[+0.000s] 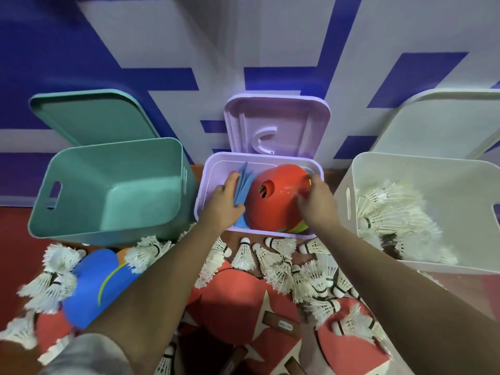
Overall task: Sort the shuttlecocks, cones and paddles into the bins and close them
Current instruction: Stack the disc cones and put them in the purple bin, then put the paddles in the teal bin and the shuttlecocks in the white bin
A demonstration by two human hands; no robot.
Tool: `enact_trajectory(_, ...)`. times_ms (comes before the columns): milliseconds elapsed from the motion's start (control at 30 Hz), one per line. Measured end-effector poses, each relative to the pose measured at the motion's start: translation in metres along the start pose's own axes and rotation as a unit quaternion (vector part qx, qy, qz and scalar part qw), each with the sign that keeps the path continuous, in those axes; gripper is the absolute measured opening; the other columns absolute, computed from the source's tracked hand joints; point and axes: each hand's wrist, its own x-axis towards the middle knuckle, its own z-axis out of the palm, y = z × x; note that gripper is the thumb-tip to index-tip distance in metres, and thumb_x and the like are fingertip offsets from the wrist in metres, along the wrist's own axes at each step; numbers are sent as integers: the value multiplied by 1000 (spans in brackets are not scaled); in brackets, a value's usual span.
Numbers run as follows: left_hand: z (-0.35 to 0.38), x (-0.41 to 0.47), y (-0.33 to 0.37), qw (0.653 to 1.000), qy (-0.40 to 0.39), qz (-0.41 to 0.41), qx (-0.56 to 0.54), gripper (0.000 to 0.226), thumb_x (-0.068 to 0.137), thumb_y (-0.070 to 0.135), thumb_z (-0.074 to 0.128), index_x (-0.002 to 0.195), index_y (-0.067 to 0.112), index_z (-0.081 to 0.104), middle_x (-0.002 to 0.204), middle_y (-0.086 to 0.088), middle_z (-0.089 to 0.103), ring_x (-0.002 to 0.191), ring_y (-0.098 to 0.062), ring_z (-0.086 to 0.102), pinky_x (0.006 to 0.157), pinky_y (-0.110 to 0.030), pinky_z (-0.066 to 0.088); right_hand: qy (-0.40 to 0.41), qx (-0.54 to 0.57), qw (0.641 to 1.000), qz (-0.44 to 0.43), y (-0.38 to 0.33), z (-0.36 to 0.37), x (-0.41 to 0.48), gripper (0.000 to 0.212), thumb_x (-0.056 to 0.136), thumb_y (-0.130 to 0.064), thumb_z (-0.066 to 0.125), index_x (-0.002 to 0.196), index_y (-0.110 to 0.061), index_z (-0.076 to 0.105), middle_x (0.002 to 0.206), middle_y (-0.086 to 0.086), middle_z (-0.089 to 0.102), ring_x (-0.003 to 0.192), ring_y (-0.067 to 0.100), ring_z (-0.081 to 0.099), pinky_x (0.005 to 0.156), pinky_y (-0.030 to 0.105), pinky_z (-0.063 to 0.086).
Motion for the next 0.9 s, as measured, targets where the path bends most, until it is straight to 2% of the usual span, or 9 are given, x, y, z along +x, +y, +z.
enact_trajectory(67,12,-2,8,1000,-13,17,13,82,83,27,66,146,43,17,132,-13,43,111,-37,56,91,-46,50,-4,-85,996,-24,6,8,3,39,90,-14,54,129,-14,53,124,15,48,110,37,52,90,35,40)
enact_trajectory(200,28,1,9,997,-48,29,52,82,83,52,65,143,51,9,142,-13,32,129,-38,42,98,-57,45,-7,-214,973,-90,17,17,6,32,91,-24,50,117,-9,61,122,15,49,114,36,43,98,41,36)
enact_trajectory(300,26,-2,6,997,-63,26,21,85,80,56,67,143,53,10,140,-14,33,129,-39,42,103,-57,41,-23,-202,973,-104,20,11,-2,35,90,-25,53,121,-9,59,124,17,50,115,38,43,100,42,37)
enact_trajectory(400,13,-18,9,999,-28,14,-7,75,85,49,65,147,34,25,143,-12,37,131,-32,42,106,-48,40,-4,-139,981,-133,18,-1,-23,34,90,-25,57,119,-8,60,119,18,53,112,38,48,101,42,37)
enact_trajectory(533,-6,-67,12,995,82,23,-45,38,89,25,62,125,15,55,121,-8,52,112,-24,53,98,-38,44,9,-41,989,-139,21,-20,-69,26,92,-24,57,114,-11,62,114,9,52,102,29,57,98,40,45)
enact_trajectory(633,-6,-118,6,990,105,29,-89,21,87,12,60,108,13,63,107,-4,55,92,-16,59,88,-34,50,-7,-13,991,-135,32,-22,-113,20,88,-18,58,105,-11,63,106,5,51,96,23,56,88,34,45)
enact_trajectory(700,3,-150,-1,989,111,19,-98,16,86,9,59,100,13,64,99,-2,59,84,-12,60,83,-34,52,-55,-8,989,-137,43,-17,-138,18,87,-15,58,104,-10,62,103,6,52,95,22,55,86,34,44)
enact_trajectory(800,24,-199,-10,987,116,-5,-109,11,84,3,58,90,11,64,86,1,62,80,-16,60,78,-34,50,-149,-28,977,-147,55,-3,-174,21,89,-18,58,108,-9,58,105,8,54,99,25,55,83,30,41)
enact_trajectory(900,54,-239,-28,988,90,-83,-99,9,83,7,59,84,15,62,81,0,65,79,-19,62,75,-36,49,-219,-81,962,-138,62,17,-200,31,91,-27,59,116,-8,55,109,10,56,102,26,57,82,27,40)
